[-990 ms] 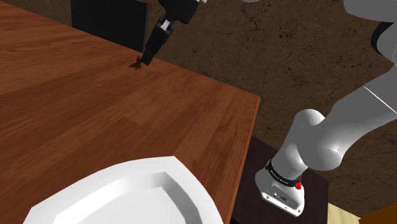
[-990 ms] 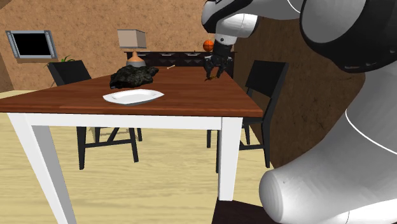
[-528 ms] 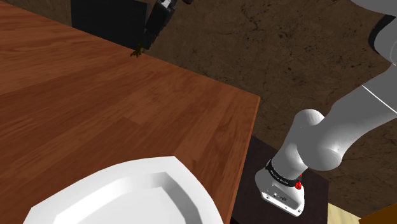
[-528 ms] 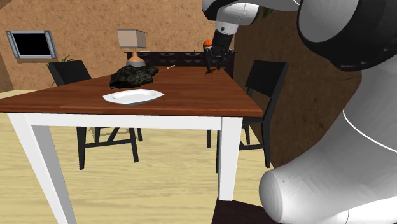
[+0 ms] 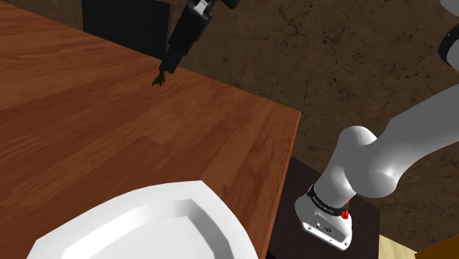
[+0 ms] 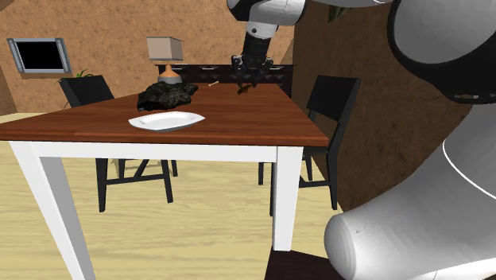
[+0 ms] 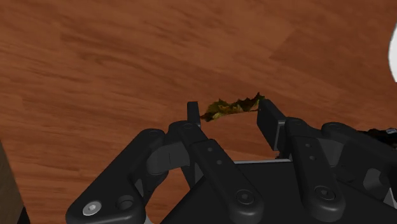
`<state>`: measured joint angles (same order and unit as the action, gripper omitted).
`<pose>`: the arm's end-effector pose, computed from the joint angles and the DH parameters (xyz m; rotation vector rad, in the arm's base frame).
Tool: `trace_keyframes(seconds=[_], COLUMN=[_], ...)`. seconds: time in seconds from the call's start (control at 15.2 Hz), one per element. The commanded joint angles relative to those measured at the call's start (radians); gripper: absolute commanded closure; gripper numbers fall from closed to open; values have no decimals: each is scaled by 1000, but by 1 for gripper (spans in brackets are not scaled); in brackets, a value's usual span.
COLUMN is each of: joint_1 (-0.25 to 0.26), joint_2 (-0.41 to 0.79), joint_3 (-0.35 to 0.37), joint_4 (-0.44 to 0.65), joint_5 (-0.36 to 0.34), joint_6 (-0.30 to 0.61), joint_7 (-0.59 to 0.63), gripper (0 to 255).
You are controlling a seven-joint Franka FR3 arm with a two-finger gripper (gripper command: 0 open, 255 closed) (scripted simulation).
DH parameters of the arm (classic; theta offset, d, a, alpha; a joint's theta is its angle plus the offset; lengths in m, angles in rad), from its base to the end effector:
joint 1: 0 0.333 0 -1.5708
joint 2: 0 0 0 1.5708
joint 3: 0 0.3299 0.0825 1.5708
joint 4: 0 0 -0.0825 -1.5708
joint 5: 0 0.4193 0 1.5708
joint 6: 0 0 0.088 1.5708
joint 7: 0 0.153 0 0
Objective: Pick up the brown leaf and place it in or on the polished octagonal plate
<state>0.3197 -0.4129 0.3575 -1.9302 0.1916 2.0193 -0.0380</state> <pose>0.3711 0.3649 0.6651 -2.7137 -0.9611 -0.6466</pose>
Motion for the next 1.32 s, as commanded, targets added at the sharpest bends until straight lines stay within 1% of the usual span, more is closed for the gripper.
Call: trace_keyframes(seconds=[0.0, 0.4, 0.73, 0.99, 1.19, 1.25], joint_1=[9, 32, 40, 35, 22, 18], joint_2=[-7, -25, -11, 22, 62, 71], joint_3=[38, 152, 261, 363, 454, 474], joint_4=[10, 32, 82, 145, 205, 218], joint_5=[-7, -24, -51, -87, -129, -138], joint_6=[-9, -28, -51, -74, -95, -100], joint_7=[51, 198, 328, 439, 529, 547], gripper=[255, 255, 255, 255, 255, 255])
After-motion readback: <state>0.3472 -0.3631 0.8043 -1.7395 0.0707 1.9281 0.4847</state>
